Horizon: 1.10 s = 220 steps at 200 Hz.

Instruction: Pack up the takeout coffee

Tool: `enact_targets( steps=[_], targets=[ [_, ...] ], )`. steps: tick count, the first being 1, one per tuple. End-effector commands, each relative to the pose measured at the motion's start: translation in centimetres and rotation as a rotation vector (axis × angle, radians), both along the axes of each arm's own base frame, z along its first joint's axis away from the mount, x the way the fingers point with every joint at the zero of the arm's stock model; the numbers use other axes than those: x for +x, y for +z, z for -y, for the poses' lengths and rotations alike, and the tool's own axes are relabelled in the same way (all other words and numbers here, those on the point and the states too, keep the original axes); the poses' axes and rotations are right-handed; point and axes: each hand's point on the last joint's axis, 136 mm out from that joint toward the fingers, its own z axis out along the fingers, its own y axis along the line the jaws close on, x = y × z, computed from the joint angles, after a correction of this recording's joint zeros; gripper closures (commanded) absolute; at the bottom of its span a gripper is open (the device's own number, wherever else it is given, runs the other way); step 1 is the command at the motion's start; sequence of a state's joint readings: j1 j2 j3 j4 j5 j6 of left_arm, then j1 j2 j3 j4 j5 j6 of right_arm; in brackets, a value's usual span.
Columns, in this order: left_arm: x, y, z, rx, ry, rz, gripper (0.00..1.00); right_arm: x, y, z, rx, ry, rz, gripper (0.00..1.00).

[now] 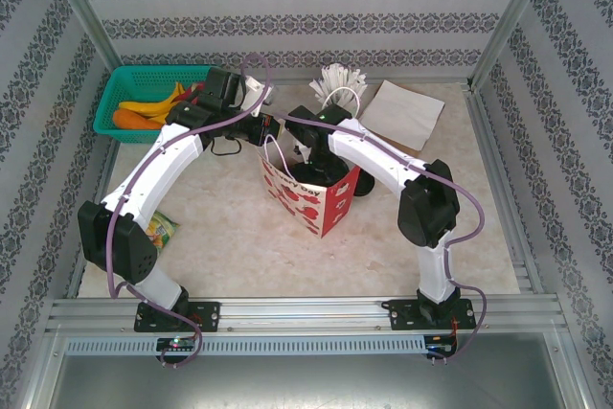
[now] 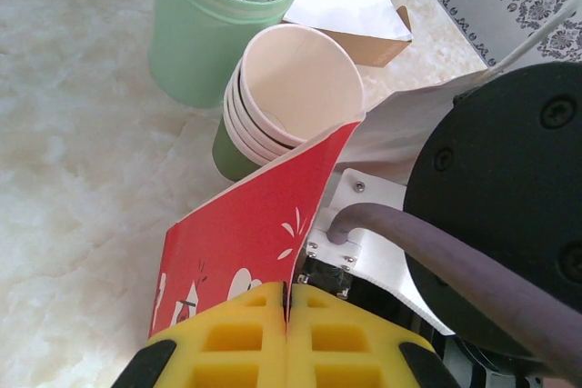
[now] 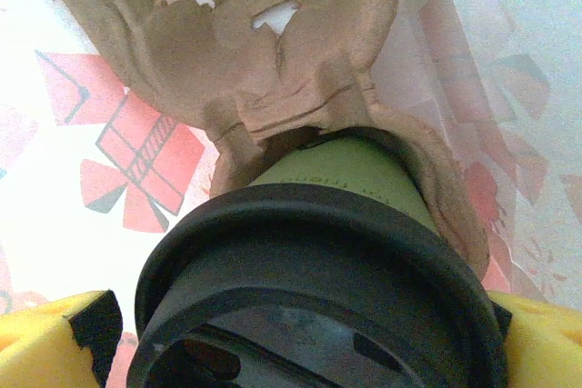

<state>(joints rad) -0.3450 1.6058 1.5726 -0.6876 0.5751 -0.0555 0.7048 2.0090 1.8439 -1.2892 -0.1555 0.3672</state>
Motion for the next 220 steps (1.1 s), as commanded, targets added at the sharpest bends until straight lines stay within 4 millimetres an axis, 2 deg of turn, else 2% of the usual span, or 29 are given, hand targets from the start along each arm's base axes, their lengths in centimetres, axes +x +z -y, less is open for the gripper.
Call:
enact_targets(
  steps=[1,29,57,103,152,220],
  targets=[
    [-0.5,0.1,0.4,-0.019,-0.043,0.002,1.00,-0.3,1.6,-0.7,0.053,0.016,0.022,0.02],
    [-1.3,0.4,1.3,-0.070,-0.100,0.001,1.00,0.5,1.3,-0.8,0.033,-0.020,0.046,0.02],
    [-1.0,0.0,1.2,-0.056,-0.089,-0.009,1.00,0.3,1.2,-0.4,0.006,-0.026,0.043,0.02],
    [-0.9,-0.2,1.1,-0.051,-0.083,-0.016,1.00,0.1,2.8,0.0,0.023,-0.042,0.049,0.02],
    [-0.9,0.0,1.1,-0.048,-0.080,-0.011,1.00,-0.2,3.3,0.0,0.043,-0.049,0.044,0.02],
    [-0.9,0.1,1.0,-0.049,-0.079,-0.008,1.00,-0.3,5.2,0.3,0.062,-0.055,0.082,0.02]
  ],
)
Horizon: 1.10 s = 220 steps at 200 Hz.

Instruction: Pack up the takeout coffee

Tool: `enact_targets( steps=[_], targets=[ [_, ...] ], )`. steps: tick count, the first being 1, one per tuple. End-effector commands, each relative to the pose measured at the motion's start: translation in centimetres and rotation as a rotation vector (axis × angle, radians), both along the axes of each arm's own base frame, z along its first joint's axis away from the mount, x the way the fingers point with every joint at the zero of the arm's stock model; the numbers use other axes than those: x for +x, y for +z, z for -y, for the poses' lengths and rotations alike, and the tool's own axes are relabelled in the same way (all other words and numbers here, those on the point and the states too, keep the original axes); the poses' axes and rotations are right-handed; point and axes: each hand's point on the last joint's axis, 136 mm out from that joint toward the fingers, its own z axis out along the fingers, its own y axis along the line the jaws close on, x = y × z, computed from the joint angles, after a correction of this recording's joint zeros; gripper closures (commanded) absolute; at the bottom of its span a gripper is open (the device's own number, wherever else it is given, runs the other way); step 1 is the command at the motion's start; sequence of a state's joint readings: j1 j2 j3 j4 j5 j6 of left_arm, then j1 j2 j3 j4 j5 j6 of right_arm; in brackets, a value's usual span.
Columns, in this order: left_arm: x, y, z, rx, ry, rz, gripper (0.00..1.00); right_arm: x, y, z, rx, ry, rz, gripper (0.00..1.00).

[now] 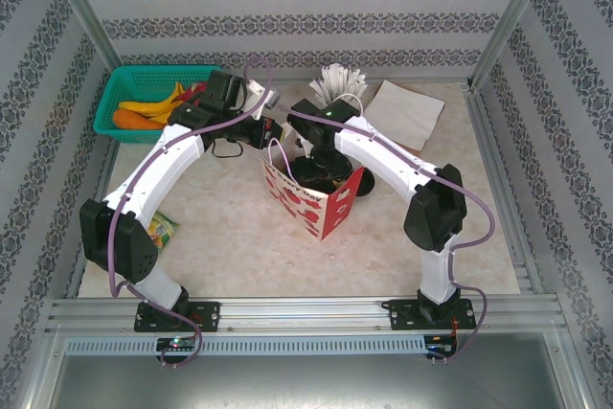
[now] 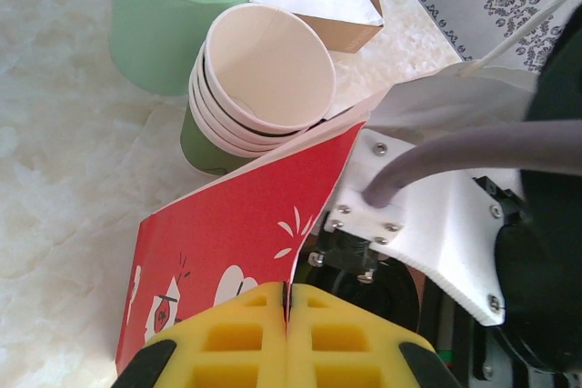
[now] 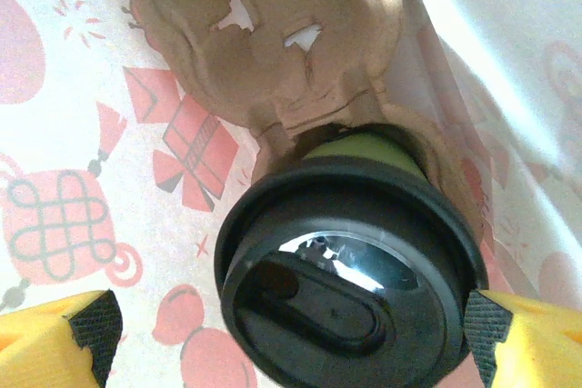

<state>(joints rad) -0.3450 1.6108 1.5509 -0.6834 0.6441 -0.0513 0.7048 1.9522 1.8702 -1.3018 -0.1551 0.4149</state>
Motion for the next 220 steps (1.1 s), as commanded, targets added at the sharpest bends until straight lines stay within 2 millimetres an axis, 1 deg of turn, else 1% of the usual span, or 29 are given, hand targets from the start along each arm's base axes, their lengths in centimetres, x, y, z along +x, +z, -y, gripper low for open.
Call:
enact_targets(
  steps=[1,46,151,193,220],
  targets=[
    [-0.1,0.7,0.3,-0.012,-0.029,0.027,1.00,-0.4,2.4,0.4,0.018,-0.008,0.035,0.02],
    [0.0,0.6,0.2,-0.005,-0.025,0.028,1.00,-0.8,3.1,0.1,0.050,0.010,0.035,0.02],
    [0.0,0.8,0.1,-0.003,-0.020,0.031,1.00,-1.0,5.4,0.5,0.071,0.034,0.087,0.02],
    [0.1,0.4,0.2,-0.003,-0.022,0.018,1.00,-0.9,5.6,0.8,0.060,0.042,0.101,0.02],
    [0.0,0.6,0.2,-0.005,-0.022,0.023,1.00,-0.8,5.6,0.7,0.059,0.044,0.101,0.02]
  ],
)
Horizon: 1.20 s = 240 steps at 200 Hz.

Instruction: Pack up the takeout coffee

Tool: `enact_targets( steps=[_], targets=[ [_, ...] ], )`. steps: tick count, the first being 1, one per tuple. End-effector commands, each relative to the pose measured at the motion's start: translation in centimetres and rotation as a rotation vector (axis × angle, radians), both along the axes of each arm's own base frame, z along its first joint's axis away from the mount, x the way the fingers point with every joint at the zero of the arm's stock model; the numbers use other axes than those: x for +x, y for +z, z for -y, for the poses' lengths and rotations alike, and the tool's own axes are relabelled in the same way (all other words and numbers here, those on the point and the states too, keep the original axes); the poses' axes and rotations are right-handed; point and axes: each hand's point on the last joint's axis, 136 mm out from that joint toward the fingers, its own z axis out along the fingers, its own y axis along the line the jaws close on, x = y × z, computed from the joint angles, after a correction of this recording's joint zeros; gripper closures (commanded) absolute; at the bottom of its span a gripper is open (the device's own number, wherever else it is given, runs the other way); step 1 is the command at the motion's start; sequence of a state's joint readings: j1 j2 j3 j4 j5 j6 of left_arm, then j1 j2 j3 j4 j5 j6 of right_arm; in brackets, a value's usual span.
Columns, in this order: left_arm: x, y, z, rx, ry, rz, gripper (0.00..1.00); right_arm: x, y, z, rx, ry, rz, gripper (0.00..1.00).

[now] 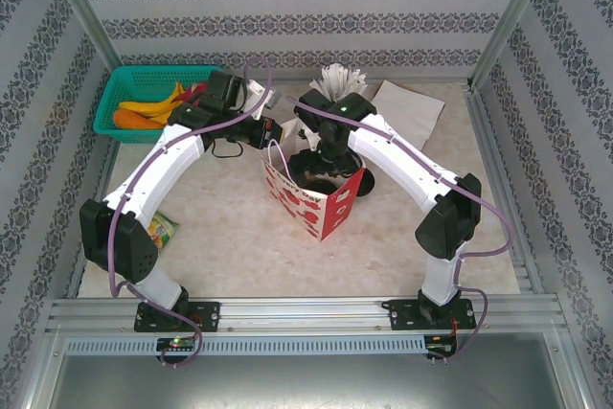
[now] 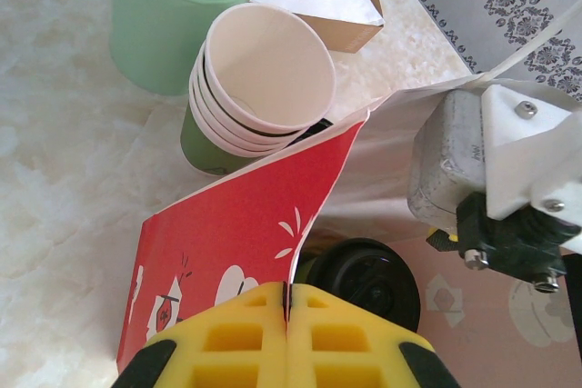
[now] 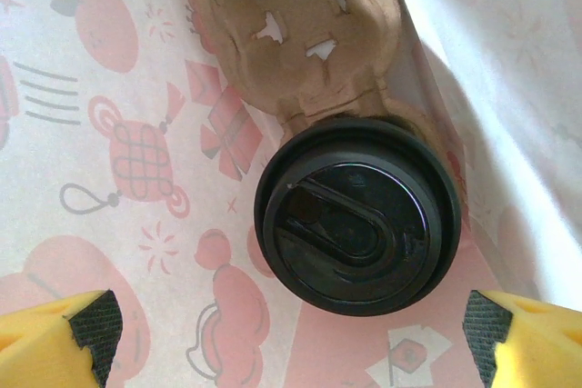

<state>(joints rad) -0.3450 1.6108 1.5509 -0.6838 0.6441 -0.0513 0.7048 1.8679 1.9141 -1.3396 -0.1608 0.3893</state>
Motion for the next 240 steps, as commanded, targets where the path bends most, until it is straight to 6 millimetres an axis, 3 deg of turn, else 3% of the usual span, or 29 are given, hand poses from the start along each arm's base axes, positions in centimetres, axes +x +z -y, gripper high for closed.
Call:
enact_targets(
  steps=[1,65,101,177,240],
  targets=[
    [0.0,0.6,0.2,-0.005,-0.022,0.022,1.00,-0.3,1.4,0.4,-0.003,0.018,0.033,0.02],
    [0.0,0.7,0.1,-0.006,-0.021,0.027,1.00,0.0,1.6,0.7,-0.019,0.013,0.057,0.02],
    [0.3,0.5,-0.1,0.008,-0.003,0.028,1.00,-0.3,3.8,0.0,0.035,0.064,0.130,0.02],
    [0.5,0.6,-0.3,0.013,0.012,0.029,1.00,-1.4,8.5,0.7,0.153,0.070,0.274,0.02],
    [1.0,0.5,-0.8,0.036,0.060,0.031,1.00,-2.8,10.0,2.6,0.224,0.006,0.365,0.02]
  ],
)
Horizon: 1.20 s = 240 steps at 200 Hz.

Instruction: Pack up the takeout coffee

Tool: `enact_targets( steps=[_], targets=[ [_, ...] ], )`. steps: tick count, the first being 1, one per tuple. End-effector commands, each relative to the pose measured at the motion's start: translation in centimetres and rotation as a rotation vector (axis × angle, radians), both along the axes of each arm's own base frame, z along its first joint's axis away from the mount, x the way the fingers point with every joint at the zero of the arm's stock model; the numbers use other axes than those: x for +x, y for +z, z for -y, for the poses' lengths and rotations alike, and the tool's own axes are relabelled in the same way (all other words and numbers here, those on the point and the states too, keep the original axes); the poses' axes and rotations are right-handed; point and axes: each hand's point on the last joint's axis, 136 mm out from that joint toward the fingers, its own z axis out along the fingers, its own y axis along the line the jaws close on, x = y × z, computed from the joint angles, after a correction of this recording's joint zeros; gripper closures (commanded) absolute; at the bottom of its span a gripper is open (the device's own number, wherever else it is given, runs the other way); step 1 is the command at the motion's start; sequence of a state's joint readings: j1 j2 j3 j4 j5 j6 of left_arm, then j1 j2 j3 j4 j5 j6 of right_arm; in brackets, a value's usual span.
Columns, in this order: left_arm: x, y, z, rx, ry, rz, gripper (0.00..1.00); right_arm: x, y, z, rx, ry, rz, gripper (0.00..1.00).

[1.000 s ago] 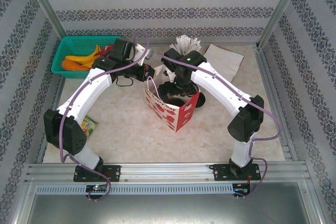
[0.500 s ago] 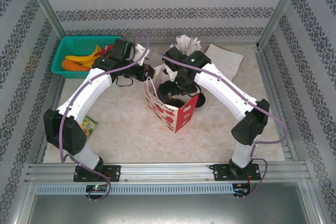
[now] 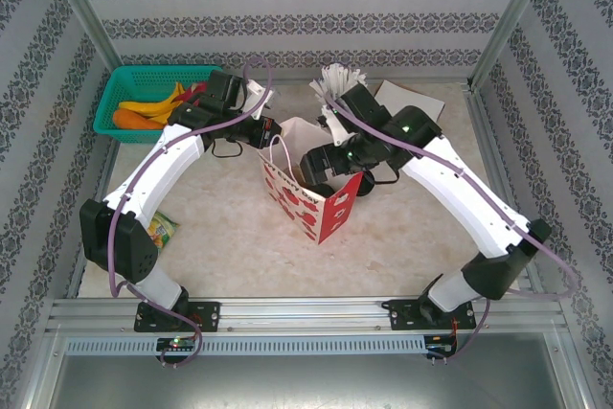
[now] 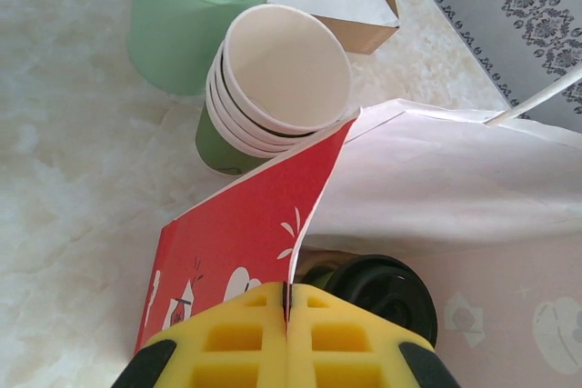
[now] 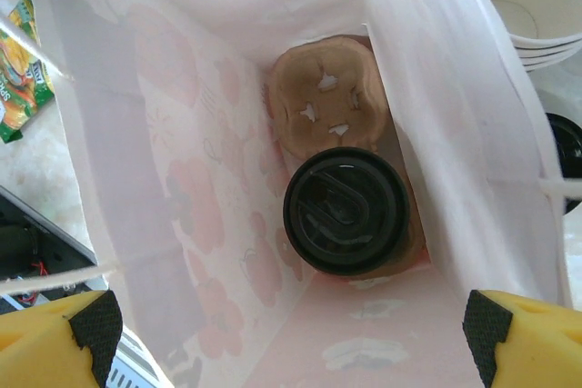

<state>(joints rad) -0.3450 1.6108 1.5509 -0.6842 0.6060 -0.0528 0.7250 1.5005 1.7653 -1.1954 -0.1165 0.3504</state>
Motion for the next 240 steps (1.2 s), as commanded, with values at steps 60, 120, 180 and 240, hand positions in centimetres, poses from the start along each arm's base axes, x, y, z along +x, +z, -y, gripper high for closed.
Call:
enact_targets(
  steps=[60,120,180,240],
  targets=[
    [1.3,1.1,-1.2,0.019,0.107,0.016,1.00,0.0,2.0,4.1,0.054,-0.235,0.145,0.02],
    [1.9,1.2,-2.2,0.040,0.173,0.032,1.00,-0.7,1.2,7.9,0.042,-0.385,0.164,0.03],
    [2.2,1.3,-2.2,0.015,0.183,0.017,1.00,-3.6,-3.0,7.5,0.107,-0.409,-0.050,0.11],
    [2.2,1.2,-2.1,0.014,0.185,-0.001,1.00,0.2,-2.6,2.2,0.458,-0.506,-0.114,0.26]
  ],
)
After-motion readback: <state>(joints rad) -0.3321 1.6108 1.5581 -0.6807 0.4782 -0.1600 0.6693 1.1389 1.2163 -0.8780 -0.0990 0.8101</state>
